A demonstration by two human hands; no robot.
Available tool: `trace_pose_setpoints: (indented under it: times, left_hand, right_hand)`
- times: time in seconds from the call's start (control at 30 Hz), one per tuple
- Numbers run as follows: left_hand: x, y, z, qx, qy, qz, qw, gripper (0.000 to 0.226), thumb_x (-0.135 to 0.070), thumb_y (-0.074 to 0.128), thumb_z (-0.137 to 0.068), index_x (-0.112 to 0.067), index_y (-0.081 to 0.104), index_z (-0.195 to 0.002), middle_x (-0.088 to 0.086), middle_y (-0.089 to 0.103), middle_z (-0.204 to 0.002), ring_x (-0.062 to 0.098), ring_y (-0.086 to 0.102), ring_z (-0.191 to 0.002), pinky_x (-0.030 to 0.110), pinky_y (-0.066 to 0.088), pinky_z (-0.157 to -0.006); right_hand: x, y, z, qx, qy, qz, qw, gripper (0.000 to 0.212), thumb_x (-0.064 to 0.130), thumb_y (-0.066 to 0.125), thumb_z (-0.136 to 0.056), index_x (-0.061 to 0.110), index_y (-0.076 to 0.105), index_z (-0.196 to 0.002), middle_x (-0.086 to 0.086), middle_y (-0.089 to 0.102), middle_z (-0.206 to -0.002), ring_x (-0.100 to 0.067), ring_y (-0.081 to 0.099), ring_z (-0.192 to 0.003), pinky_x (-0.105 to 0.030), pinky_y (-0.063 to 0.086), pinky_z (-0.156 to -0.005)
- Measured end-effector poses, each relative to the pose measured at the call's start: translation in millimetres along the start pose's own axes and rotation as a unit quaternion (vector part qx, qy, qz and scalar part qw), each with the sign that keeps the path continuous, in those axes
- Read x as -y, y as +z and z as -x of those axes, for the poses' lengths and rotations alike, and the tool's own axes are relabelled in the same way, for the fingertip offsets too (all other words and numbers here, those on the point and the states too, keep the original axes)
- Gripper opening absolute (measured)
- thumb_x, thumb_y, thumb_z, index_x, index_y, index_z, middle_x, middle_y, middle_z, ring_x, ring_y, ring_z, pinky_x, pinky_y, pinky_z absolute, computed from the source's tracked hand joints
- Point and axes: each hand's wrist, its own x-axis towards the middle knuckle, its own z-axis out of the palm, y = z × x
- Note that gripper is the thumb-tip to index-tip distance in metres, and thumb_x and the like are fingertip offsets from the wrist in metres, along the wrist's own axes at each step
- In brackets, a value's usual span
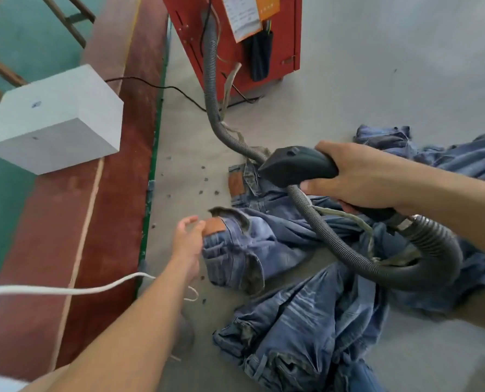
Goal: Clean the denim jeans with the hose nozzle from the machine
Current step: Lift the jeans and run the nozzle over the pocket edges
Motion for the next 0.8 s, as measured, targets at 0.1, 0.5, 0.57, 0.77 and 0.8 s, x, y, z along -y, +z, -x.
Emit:
trace_pose_setpoints:
  times: [0.1, 0.5, 0.57, 0.77, 0.8]
  left_hand:
    - [2.1, -7.2, -6.3, 0.067, -0.055, -0.043, 0.995, 0.091, -0.057, 0.077, -0.084, -0.020, 0.030, -0.152, 0.005, 0.048, -0.143, 0.031, 0.056, -0.126, 0.052, 0.045, -0.110]
    - [-17.8, 4.8, 17.8, 0.104, 0.154, -0.171, 0.968, 0.011, -0.017, 0.066, -0.095, -0.021, 0.072, -0.087, 0.002, 0.073, -0.092, 0.014, 0.063, -0.084, 0.029, 0.049, -0.076]
    - [-5.2, 5.3, 25.3, 0.174, 0.164, -0.393, 0.888, 0.005, -0.020, 0.076, -0.084, -0.017, 0.073, -0.083, 0.005, 0.074, -0.090, 0.016, 0.066, -0.084, 0.025, 0.045, -0.072]
    - [-62.7, -12.8, 44.2, 0.138, 0.100, -0.192, 0.967, 0.024, 0.003, 0.067, -0.092, -0.021, 0.067, -0.091, 0.011, 0.070, -0.098, 0.020, 0.064, -0.072, 0.024, 0.054, -0.058]
    - [-76.0, -16.8, 48.9, 0.152, 0.101, -0.133, 0.974, 0.023, 0.002, 0.068, -0.093, -0.022, 0.068, -0.093, 0.013, 0.072, -0.102, 0.022, 0.067, -0.079, 0.028, 0.059, -0.068]
  right_hand:
    - [-3.9, 1.1, -0.7, 0.003, 0.000, 0.015, 1.000, 0.022, 0.040, 0.073, -0.093, 0.027, 0.056, -0.100, 0.000, 0.065, -0.065, -0.008, 0.060, -0.042, -0.025, 0.048, -0.044]
    - [-16.7, 11.5, -5.4, -0.001, 0.009, 0.097, 0.995, 0.028, 0.048, 0.070, -0.092, 0.031, 0.049, -0.101, 0.006, 0.061, -0.075, -0.008, 0.057, -0.061, -0.026, 0.037, -0.053]
    - [-17.3, 16.4, -3.1, 0.011, 0.000, 0.107, 0.994, 0.027, 0.048, 0.069, -0.092, 0.033, 0.047, -0.098, 0.007, 0.060, -0.077, -0.009, 0.058, -0.064, -0.027, 0.038, -0.054]
    - [-20.1, 33.8, 1.8, 0.042, 0.051, 0.115, 0.991, 0.029, 0.044, 0.072, -0.089, 0.020, 0.061, -0.103, 0.000, 0.068, -0.078, -0.014, 0.064, -0.064, -0.028, 0.045, -0.053]
    - [-20.4, 40.8, 3.4, 0.027, 0.092, 0.056, 0.994, 0.030, 0.040, 0.075, -0.086, 0.013, 0.068, -0.098, -0.003, 0.071, -0.072, -0.016, 0.064, -0.059, -0.027, 0.047, -0.050]
